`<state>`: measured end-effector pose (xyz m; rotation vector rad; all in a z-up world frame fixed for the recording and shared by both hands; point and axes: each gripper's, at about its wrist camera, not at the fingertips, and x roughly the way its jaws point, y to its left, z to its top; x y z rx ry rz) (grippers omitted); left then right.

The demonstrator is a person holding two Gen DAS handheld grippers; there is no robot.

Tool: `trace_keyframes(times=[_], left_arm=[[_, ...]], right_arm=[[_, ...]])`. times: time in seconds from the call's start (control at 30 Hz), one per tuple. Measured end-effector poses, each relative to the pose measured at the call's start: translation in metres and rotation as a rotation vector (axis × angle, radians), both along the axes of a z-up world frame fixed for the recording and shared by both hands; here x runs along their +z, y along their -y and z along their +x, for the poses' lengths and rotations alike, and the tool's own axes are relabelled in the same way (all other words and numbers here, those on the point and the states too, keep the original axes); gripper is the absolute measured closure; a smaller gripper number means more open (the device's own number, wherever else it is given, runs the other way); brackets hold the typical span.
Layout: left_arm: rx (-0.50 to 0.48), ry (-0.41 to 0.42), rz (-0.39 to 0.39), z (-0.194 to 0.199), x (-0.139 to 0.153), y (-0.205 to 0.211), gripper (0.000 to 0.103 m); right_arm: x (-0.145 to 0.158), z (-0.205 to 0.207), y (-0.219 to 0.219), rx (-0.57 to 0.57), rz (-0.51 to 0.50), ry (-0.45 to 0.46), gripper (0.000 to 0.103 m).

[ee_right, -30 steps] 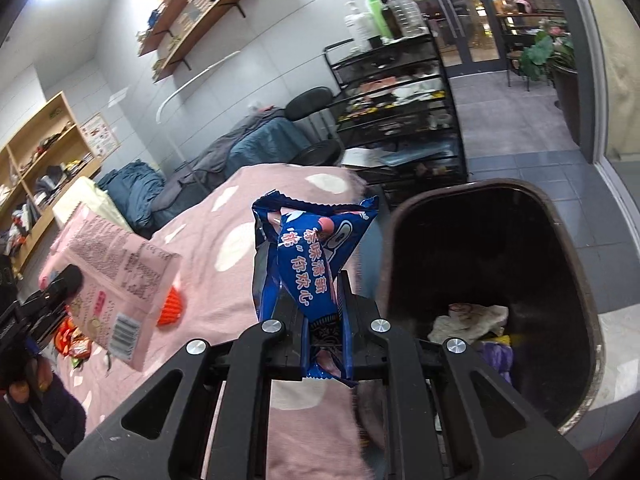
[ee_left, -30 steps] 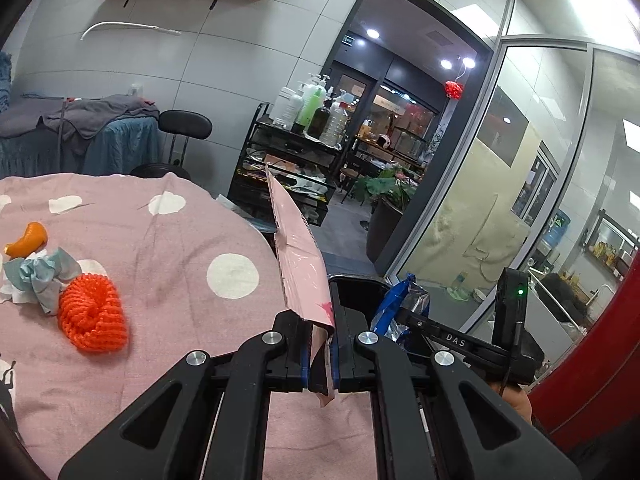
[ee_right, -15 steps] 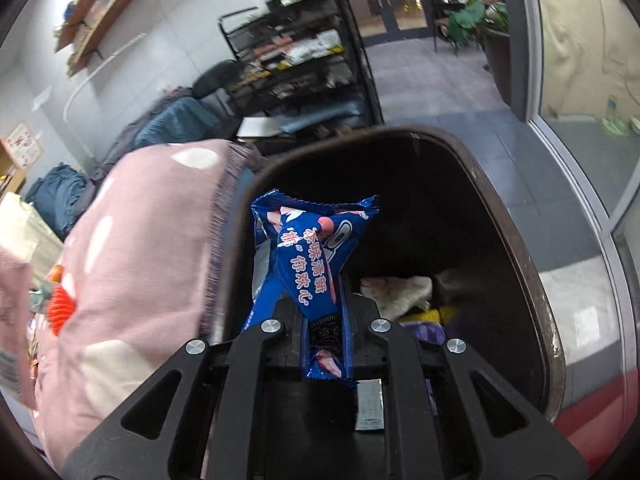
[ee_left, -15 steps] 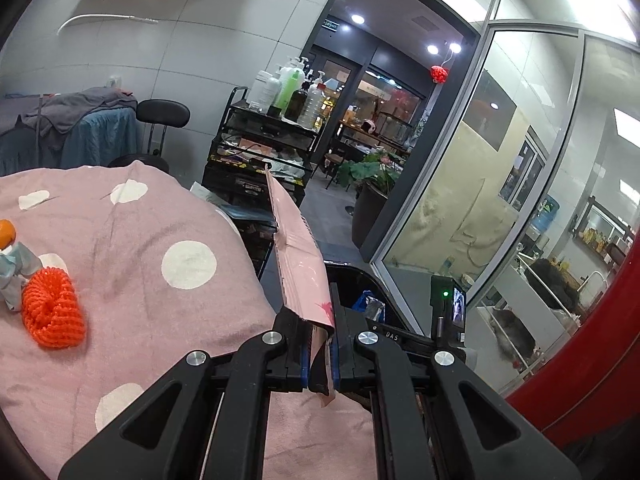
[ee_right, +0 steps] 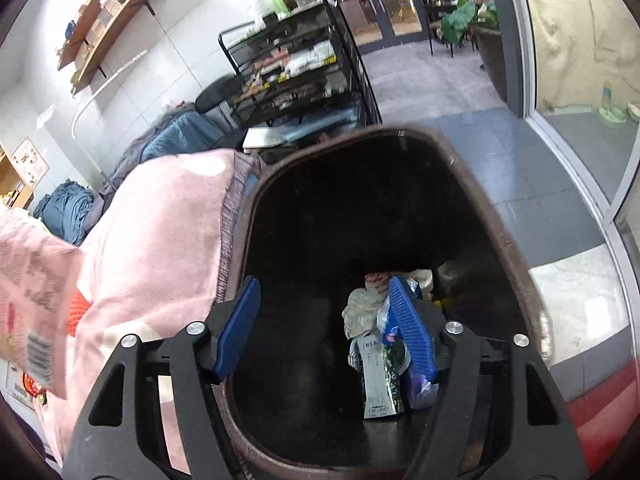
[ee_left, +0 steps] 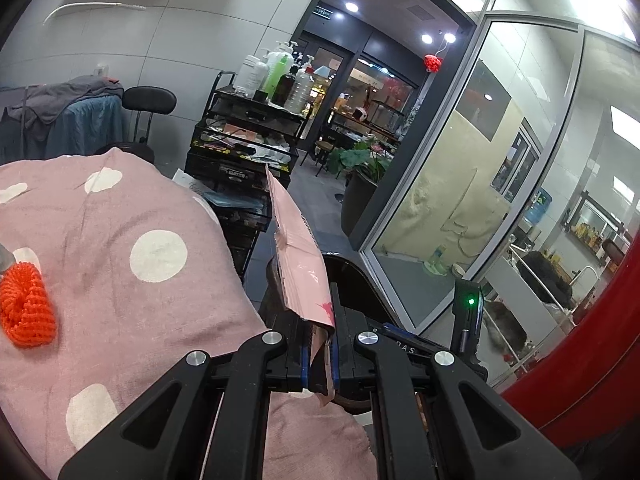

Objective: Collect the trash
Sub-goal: 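Carry both items over the black bin and open both tools to drop them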

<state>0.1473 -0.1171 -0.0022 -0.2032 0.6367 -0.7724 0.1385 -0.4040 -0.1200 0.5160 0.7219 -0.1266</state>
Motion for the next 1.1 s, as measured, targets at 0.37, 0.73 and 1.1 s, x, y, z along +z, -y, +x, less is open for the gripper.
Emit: trace_keyframes(times=[0.37, 0.73, 1.1], left_arm=[[-0.094, -0.060, 0.030, 0.023, -0.010, 0.052, 0.096], [-0.156, -0.152, 0.120, 0.044, -0.037, 0.098, 0.096], [-0.160, -0.161, 0.263, 0.044, -0.059, 0.123, 0.041]], right_arm=[[0.041, -0.034, 0.018, -0.153, -0.068, 0.129, 0.022], [0.052, -0.051, 0.046, -0.218, -0.060, 0.151, 0.022], [0.053, -0.056, 0.055, -0.251, -0.064, 0.153, 0.019]])
